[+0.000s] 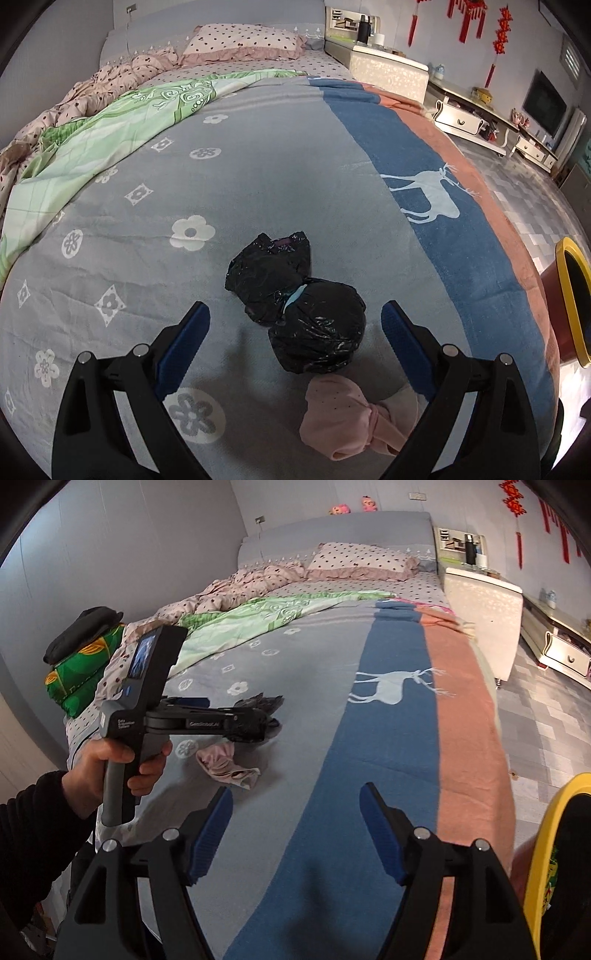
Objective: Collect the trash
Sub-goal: 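Grasp the black plastic bag with the left gripper while the right gripper grasps the pink cloth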
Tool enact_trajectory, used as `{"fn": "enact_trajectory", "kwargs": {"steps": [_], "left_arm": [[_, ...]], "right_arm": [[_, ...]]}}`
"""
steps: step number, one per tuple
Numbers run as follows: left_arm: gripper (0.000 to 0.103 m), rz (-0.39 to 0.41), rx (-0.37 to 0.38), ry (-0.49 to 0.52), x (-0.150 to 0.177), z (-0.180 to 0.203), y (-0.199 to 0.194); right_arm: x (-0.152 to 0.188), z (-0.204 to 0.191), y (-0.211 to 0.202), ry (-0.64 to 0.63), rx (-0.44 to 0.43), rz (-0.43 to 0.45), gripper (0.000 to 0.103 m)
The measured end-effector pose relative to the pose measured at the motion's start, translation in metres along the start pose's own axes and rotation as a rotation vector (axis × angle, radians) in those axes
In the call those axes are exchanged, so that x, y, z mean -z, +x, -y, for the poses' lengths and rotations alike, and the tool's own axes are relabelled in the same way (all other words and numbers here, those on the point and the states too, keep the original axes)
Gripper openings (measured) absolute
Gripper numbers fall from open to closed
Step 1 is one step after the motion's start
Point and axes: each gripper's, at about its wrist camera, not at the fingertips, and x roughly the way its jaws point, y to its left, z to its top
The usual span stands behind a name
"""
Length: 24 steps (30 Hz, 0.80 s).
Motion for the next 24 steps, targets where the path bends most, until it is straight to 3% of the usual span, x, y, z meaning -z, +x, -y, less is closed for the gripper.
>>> {"fn": "enact_trajectory", "kwargs": {"steps": [3, 6, 13, 19, 22, 24], "left_arm": [[0.071, -0.015, 0.023, -0.005, 0.000, -0.003, 0.010], [0.041, -0.035, 0.036, 0.003, 0.000, -0.007, 0.021], [0.030, -0.026, 0.103, -0.050, 0.000, -0.028, 0.031], [0.027, -0.018, 0.168, -0.091, 0.000, -0.043, 0.033], [0.027, -0.017, 0.191, -0.110, -0.001, -0.048, 0.034], [0.026, -0.015, 0.194, -0.115, 0.000, -0.052, 0.034]], "right_arm": [[-0.004, -0.017, 0.024, -0.024, -0.027, -0.035, 0.068], [-0.007, -0.030, 0.044, -0.048, -0.047, -0.061, 0.068], [-0.017, -0.064, 0.089, -0.111, -0.094, -0.114, 0.068], [-0.026, -0.087, 0.120, -0.170, -0.106, -0.130, 0.067], [-0.024, -0.094, 0.137, -0.203, -0.092, -0.147, 0.061], [-0.023, -0.094, 0.145, -0.208, -0.083, -0.167, 0.051]]}}
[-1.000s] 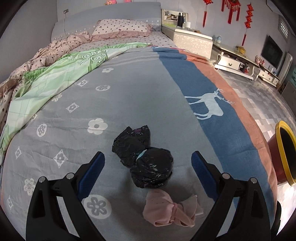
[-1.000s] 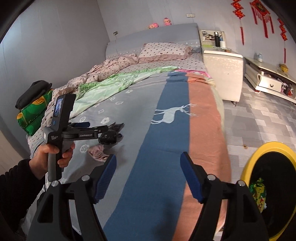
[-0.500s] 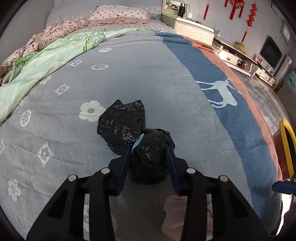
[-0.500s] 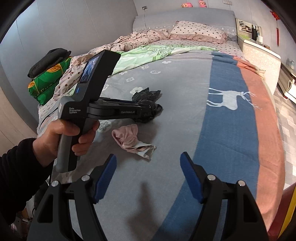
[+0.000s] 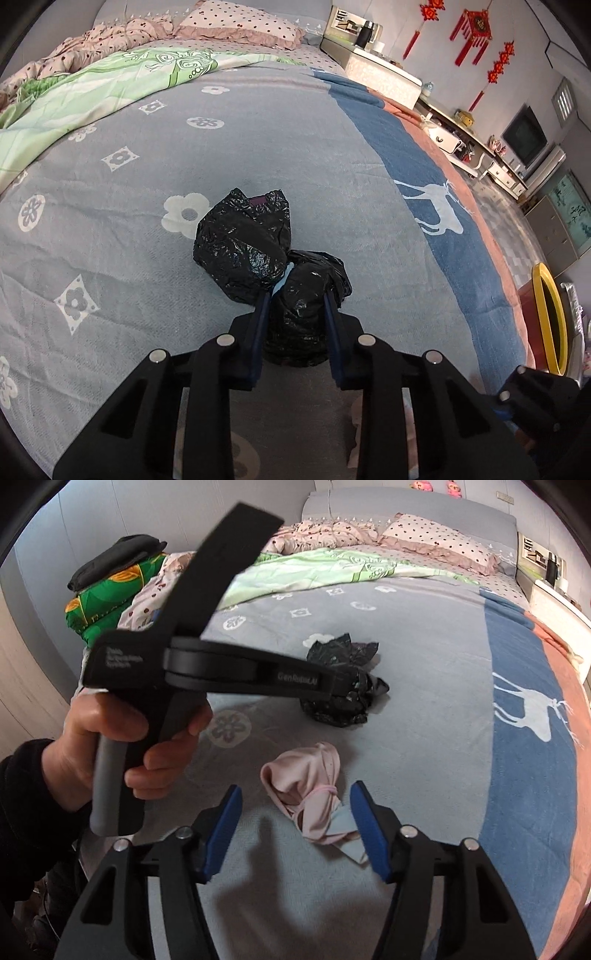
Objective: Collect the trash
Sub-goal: 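Grasp the black plastic bag with the left gripper while the right gripper grasps the pink cloth, then carry the black bag and pink cloth in both grippers over the yellow bin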
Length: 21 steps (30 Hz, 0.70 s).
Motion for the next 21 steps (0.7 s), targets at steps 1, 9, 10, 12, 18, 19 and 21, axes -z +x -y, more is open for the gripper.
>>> {"fn": "enact_trajectory", "kwargs": {"steps": [1, 9, 10, 12, 18, 19, 21], "left_arm": [[0.026, 0.002, 0.002, -0.002, -0.001, 0.000, 0.000], [0.025, 0.011, -0.004, -0.006, 0.000, -0.001, -0.004], [0.025, 0.015, -0.007, -0.007, -0.001, 0.000, -0.007], [0.024, 0.022, -0.016, -0.001, -0.001, 0.001, -0.012], [0.024, 0.062, -0.041, 0.039, -0.003, 0.015, -0.038], [0.024, 0.072, -0.043, 0.046, -0.003, 0.020, -0.044], [0.024, 0.091, -0.041, 0.063, -0.004, 0.029, -0.055]], "right_arm": [[0.001, 0.001, 0.002, 0.002, 0.005, -0.003, 0.048], [0.004, 0.007, 0.003, 0.024, -0.004, -0.007, 0.030], [0.004, 0.010, 0.000, 0.032, -0.008, 0.000, 0.029], [0.008, 0.016, -0.012, 0.052, -0.012, 0.017, 0.029], [0.026, 0.039, -0.064, 0.126, 0.003, 0.106, 0.029], [0.030, 0.044, -0.074, 0.144, 0.006, 0.124, 0.029], [0.038, 0.055, -0.097, 0.177, 0.015, 0.165, 0.029]]}}
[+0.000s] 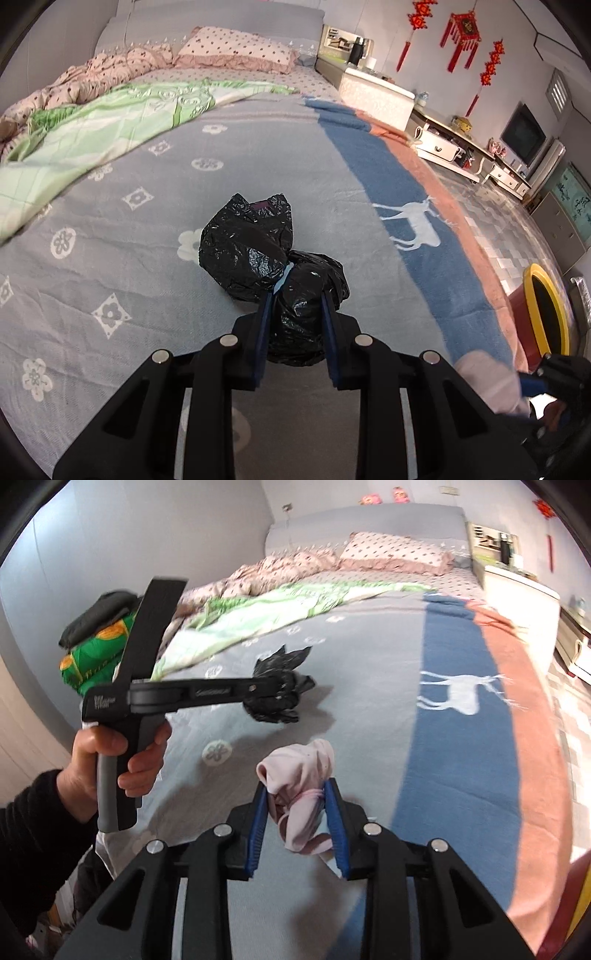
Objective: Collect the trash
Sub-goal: 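Carry the black bag and pink cloth in both grippers over the yellow bin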
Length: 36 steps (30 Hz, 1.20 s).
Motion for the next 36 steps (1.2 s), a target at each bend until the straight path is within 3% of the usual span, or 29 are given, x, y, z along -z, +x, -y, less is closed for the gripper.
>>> {"fn": "enact_trajectory", "kwargs": {"steps": [9, 21, 29, 36], "left_arm": [[0.024, 0.118, 0.023, 0.114, -0.014, 0.082, -0.060], [0.024, 0.238, 0.162, 0.251, -0.028, 0.229, -0.119], [0.024, 0.256, 0.235, 0.309, -0.031, 0.319, -0.123], [0.025, 0.218, 0.295, 0.390, -0.022, 0.396, -0.099]], "right_arm": [[0.003, 0.056, -0.121, 0.153, 0.121, 0.246, 0.029], [0.012, 0.115, -0.254, 0.249, 0.316, 0.465, 0.029], [0.032, 0.169, -0.321, 0.344, 0.448, 0.517, 0.029], [0.057, 0.210, -0.333, 0.429, 0.522, 0.511, 0.029]]}}
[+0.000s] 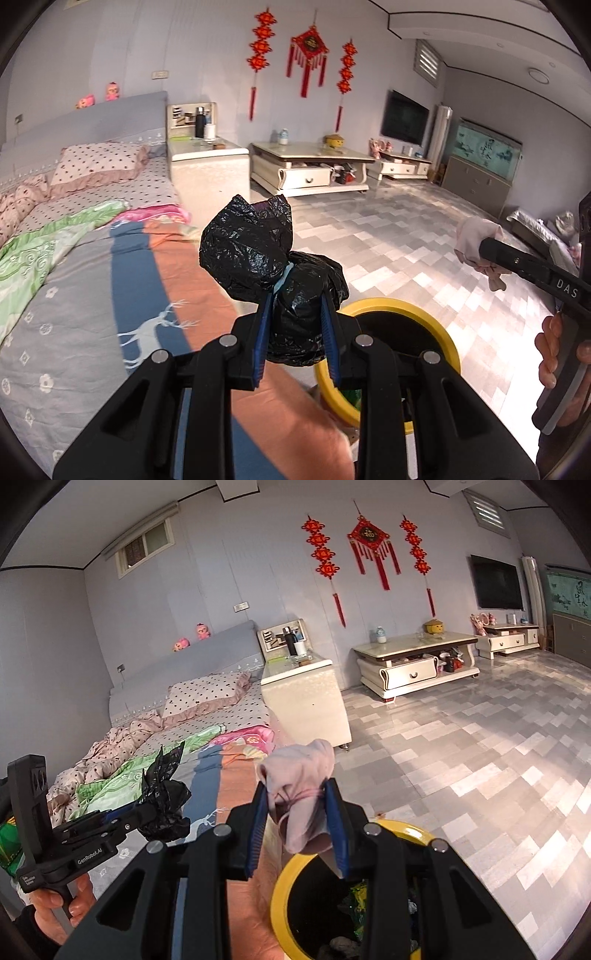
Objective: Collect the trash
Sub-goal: 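Carry the black bag and pink cloth in both grippers over the yellow bin, then open both grippers to drop the black bag and pink cloth into the bin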
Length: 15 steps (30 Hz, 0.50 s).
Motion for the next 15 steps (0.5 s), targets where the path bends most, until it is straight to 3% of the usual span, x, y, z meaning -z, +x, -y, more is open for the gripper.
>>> {"fn": "enact_trajectory", "kwargs": {"steps": [7, 15], "left_arm": [[0.025, -0.082, 0.049, 0.030, 0.011, 0.050, 0.061], [0.027, -0.173, 0.093, 0.024, 0.044, 0.072, 0.116]], "right_arm": [[0.015, 0.035, 0.023, 0.068, 0.056, -0.057, 0.029], [0.042, 0.065, 0.052, 0.109, 0.084, -0.136, 0.030]]}}
